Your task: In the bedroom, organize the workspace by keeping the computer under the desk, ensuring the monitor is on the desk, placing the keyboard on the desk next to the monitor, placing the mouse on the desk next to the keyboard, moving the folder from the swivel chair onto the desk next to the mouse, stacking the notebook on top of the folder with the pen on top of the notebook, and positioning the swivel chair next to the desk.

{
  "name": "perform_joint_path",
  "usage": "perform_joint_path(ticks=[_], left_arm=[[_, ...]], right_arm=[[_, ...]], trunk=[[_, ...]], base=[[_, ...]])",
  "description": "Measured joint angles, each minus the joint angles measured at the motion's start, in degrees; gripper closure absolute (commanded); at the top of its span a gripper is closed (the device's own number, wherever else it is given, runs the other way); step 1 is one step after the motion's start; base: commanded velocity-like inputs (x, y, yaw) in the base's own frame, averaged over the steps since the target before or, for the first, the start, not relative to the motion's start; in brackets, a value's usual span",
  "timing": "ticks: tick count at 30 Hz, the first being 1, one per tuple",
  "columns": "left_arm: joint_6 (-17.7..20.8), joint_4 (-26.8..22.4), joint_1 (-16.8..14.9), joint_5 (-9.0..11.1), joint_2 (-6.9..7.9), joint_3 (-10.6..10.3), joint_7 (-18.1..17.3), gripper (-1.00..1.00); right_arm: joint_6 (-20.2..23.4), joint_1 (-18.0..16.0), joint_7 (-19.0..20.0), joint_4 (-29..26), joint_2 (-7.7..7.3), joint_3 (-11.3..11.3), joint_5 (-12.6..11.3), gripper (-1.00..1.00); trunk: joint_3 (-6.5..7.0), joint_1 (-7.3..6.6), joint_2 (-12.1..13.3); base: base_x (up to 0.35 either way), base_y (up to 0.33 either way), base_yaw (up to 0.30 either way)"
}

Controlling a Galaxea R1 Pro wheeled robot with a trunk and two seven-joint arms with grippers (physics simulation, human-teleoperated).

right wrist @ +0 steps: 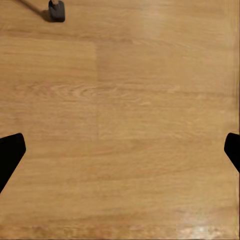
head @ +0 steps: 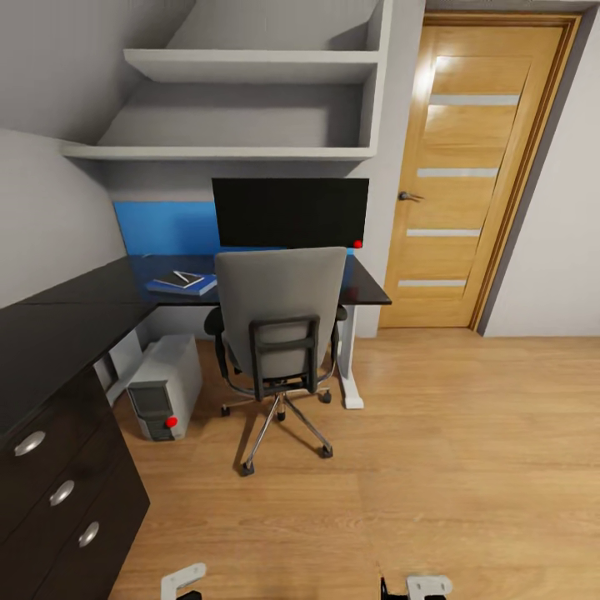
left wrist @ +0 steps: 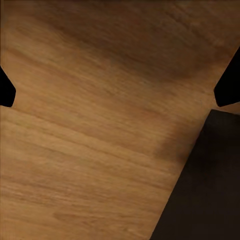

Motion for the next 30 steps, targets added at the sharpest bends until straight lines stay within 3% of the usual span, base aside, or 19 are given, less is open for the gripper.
perform_joint_path(ticks=[5, 11, 18, 30], left_arm=[[0.04, 0.01, 0.39, 0.01, 0.41, 0.03, 0.00, -1.00], [0.05, 0.01, 0.86, -0.03, 0.98, 0.00, -0.11, -1.00], [0.07, 0.00, 0.93, -0.03, 3.05, -0.09, -6.24, -1.00], [0.08, 0.00, 0.93, -0.02, 3.35, -0.18, -7.60, -1.00]], right_arm=[[0.02, 3.10, 0.08, 0.02, -0.31, 0.18, 0.07, -1.00], [0.00, 3.73, 0.12, -0.01, -0.43, 0.15, 0.08, -1.00], [-0.01, 3.82, 0.14, -0.02, -0.44, 0.14, 0.08, -1.00], [-0.02, 3.83, 0.14, -0.02, -0.43, 0.14, 0.09, -1.00]], trunk=[[0.90, -1.10, 2.01], [1.98, -2.42, 4.41], [3.24, -3.95, 7.22], [5.39, -6.59, 12.03]], base=[[0.000, 0.000, 0.000], [0.000, 0.000, 0.000], [0.000, 0.000, 0.000], [0.000, 0.000, 0.000]])
